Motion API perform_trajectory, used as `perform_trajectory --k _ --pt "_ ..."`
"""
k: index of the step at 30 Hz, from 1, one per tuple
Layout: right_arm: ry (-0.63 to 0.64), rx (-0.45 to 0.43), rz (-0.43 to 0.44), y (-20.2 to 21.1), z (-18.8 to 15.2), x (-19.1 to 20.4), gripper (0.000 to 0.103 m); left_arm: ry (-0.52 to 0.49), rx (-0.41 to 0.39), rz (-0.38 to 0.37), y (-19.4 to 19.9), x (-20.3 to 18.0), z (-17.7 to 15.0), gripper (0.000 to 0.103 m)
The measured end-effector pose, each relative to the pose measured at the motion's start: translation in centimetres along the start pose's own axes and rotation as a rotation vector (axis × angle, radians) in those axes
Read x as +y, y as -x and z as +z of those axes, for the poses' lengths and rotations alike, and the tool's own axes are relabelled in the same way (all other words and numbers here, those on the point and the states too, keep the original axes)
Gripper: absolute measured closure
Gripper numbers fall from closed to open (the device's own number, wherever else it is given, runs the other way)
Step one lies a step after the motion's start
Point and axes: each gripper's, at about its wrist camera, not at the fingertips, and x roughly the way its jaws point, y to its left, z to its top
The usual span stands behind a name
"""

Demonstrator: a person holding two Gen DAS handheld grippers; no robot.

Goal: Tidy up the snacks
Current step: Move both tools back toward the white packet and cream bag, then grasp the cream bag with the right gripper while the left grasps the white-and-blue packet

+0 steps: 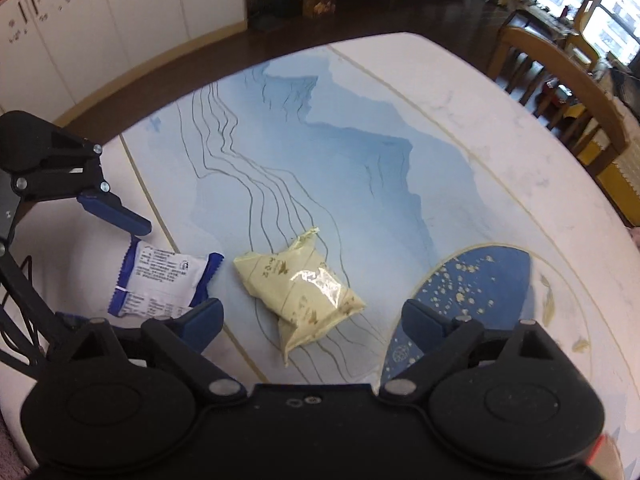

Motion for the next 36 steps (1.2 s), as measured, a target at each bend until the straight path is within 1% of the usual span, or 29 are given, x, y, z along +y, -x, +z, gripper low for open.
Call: perform_trajectory --k 7,9,11,15,18,20,21,23,27,29,33,36 --pt "0.094 0.038 0.011 -2.5 1.5 0.6 0.009 -0.049 0.023 -0.020 -1.7 0.2 0.3 0.031" --pt "0.112 0.050 0.015 -3.1 1.6 0.7 0.018 -0.059 0.022 -0.019 -2.0 0.1 0.3 0.031" --pt "0.116 0.058 0.019 -3.5 1.7 0.6 0.019 -0.061 0.020 -0.020 -2.3 0.2 0.3 0.031" --pt "0.099 0.053 0.036 -3.8 1.6 0.5 0.028 -0.052 0.008 -0.021 -2.6 0.3 0.2 0.031" --pt "0.090 0.050 0.045 -3.8 1.4 0.7 0.033 -0.040 -0.001 -0.023 -2.6 0.4 0.1 0.032" --pt "0.085 0.046 0.039 -3.8 1.3 0.7 0.035 -0.029 -0.006 -0.025 -2.6 0.4 0.1 0.032" --pt "0.079 0.044 0.038 -3.8 1.2 0.8 0.037 -0.026 -0.009 -0.021 -2.5 0.4 0.0 0.033" --pt "0.060 0.039 0.042 -3.6 1.1 0.8 0.045 -0.023 -0.011 -0.017 -2.4 0.3 0.0 0.038" --pt "0.014 0.031 0.028 -3.2 0.8 0.9 0.055 -0.011 -0.017 0.017 -2.4 0.2 -0.1 0.047" --pt "-0.019 0.022 0.019 -2.9 0.6 0.9 0.057 0.005 -0.020 0.029 -2.3 0.1 -0.1 0.050" --pt "-0.100 0.000 -0.003 -1.8 0.0 1.0 0.061 0.056 -0.028 0.052 -2.2 0.0 -0.3 0.053" --pt "-0.163 -0.007 -0.020 -1.1 -0.7 0.9 0.063 0.120 -0.026 0.051 -2.0 0.4 -0.4 0.053"
